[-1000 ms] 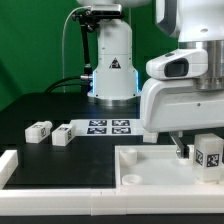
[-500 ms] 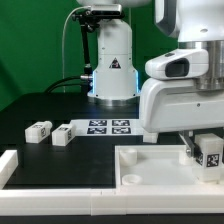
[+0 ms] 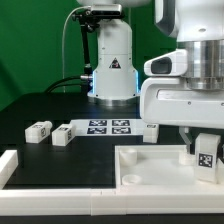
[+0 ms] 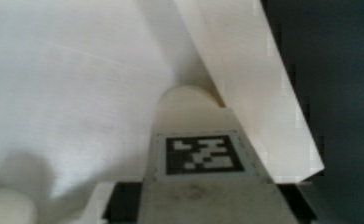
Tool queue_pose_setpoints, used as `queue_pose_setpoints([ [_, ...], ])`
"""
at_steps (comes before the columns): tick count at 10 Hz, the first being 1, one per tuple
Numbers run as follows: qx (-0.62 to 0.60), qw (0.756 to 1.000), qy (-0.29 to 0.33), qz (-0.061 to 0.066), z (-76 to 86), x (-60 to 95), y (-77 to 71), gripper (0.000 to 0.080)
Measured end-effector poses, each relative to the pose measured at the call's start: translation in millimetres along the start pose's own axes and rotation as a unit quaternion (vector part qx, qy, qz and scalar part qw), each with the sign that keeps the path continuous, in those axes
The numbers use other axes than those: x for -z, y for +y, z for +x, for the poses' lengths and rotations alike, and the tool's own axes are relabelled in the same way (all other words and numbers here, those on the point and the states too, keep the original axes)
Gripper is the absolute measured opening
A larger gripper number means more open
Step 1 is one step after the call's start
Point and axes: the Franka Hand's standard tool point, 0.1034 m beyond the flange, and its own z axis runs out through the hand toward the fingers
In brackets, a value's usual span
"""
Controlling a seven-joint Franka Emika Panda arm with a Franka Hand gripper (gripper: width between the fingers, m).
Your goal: Assemble one leg
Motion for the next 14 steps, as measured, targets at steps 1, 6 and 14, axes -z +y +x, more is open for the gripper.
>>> queue_pose_setpoints([
  [1, -0.077, 0.997, -0.002, 0.002, 0.4, -0.6, 0.3, 0.0288],
  [6, -0.204, 0.979, -0.006, 0.005, 0.6, -0.8, 0.5, 0.0377],
  [14, 0.209, 0.978, 0.001, 0.000, -4.4, -1.1, -3.6, 0.0649],
])
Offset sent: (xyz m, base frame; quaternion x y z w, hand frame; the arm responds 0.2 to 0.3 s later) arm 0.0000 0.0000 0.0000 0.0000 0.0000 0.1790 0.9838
